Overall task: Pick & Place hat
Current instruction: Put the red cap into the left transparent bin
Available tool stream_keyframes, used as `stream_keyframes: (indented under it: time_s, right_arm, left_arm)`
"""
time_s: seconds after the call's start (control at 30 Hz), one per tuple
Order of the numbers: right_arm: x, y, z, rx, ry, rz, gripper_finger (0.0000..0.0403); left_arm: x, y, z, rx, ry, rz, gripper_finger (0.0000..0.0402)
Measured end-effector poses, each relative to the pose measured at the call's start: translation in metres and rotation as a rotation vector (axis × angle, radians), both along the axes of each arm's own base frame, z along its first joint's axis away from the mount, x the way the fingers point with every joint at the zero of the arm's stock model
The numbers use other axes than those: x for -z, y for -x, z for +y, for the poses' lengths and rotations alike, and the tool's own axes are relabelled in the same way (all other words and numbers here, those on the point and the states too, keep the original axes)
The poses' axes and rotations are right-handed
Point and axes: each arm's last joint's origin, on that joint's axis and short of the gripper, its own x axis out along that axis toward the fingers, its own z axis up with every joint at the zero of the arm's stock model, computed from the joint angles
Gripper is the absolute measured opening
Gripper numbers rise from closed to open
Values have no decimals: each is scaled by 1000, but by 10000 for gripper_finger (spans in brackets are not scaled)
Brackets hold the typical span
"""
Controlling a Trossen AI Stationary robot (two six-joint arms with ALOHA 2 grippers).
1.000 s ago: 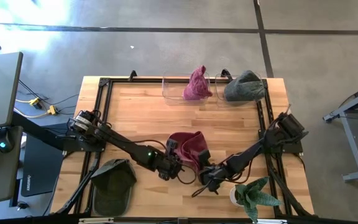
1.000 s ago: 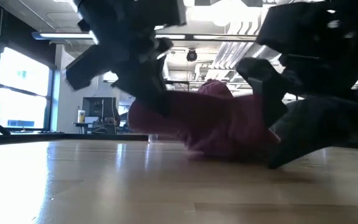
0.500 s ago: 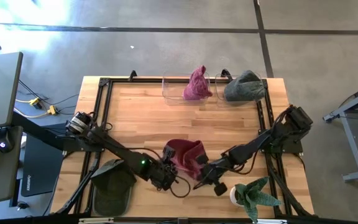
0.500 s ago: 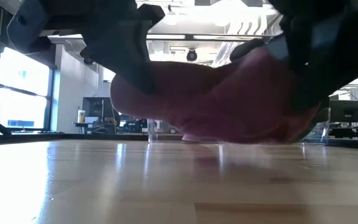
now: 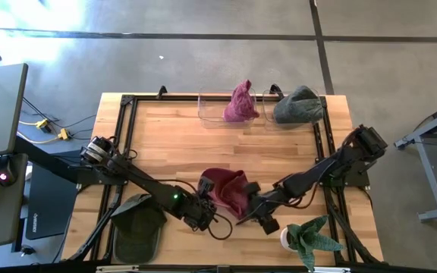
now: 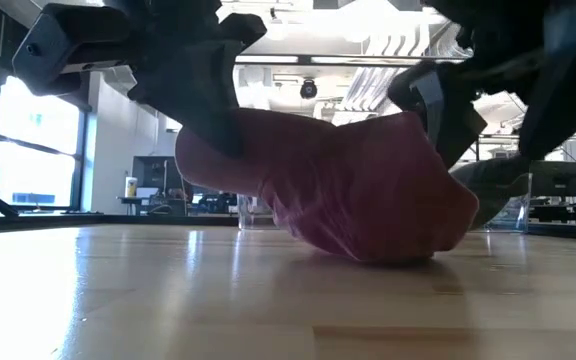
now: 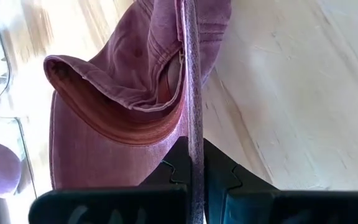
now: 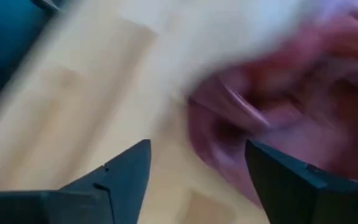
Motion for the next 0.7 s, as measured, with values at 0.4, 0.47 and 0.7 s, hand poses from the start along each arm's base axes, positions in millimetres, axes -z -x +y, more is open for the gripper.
stream_keyframes:
  time_s: [0.4,0.47,0.7]
  right_arm:
    - [1,-7,-21,203,183,-63,125]
    - [4,-16,-22,178,143,-98,80]
    - [16,-36,-35,314,228,-210,18]
  left_arm:
    - [-2,-3,0,20,-65,-46,3]
    - [-4,-5,-1,19,-78,-69,3]
    - [-6,-8,-3,57,-76,-101,3]
